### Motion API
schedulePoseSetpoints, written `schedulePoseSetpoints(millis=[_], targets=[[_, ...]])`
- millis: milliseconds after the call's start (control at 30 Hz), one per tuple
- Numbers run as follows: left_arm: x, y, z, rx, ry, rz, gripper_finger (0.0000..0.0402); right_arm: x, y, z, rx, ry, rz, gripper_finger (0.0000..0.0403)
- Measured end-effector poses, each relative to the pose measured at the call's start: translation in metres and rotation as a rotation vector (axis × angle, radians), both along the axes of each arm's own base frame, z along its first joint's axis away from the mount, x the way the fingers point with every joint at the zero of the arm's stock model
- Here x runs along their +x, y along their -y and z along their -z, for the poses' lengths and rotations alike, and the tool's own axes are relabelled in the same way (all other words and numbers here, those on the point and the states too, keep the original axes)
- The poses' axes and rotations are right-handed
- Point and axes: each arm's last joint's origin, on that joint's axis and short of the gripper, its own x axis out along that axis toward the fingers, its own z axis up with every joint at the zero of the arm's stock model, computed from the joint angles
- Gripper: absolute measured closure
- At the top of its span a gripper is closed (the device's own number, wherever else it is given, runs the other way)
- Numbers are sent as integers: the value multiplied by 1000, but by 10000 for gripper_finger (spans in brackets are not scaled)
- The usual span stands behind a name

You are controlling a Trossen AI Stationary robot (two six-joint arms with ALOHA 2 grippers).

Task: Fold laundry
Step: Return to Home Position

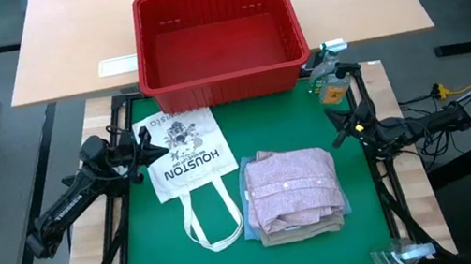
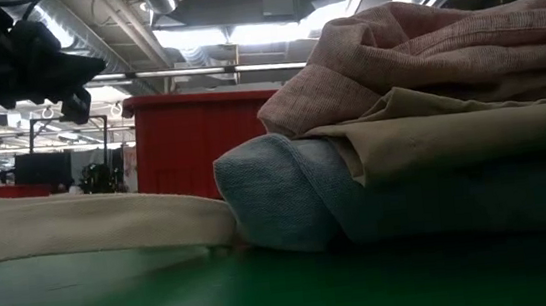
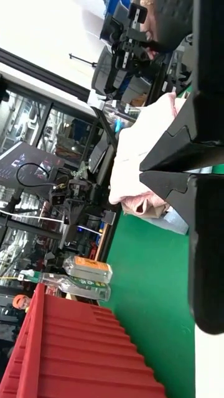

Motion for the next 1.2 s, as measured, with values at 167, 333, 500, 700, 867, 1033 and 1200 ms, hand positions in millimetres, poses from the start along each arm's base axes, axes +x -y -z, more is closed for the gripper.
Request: schedulePoseSetpoints(millis=[167,333,500,700,867,1033,1200], targets=[[0,0,0,0,0,0,401,0,0,0,-83,-72,-3,398],[0,0,0,-1,0,0,401,0,0,0,-83,-72,-4,398],[1,2,0,-1,1,17,401,0,0,0,-82,-72,-4,398],[7,12,0,-1,0,151,401,0,0,0,-81,-71,-4,398],[10,23,0,-1,0,277,401,0,0,0,-81,-71,-4,398],[11,27,0,-1,0,323,401,0,0,0,-81,-71,-4,398],[12,26,1,-14,-4,282,401,0,0,0,-81,-70,-4,398]])
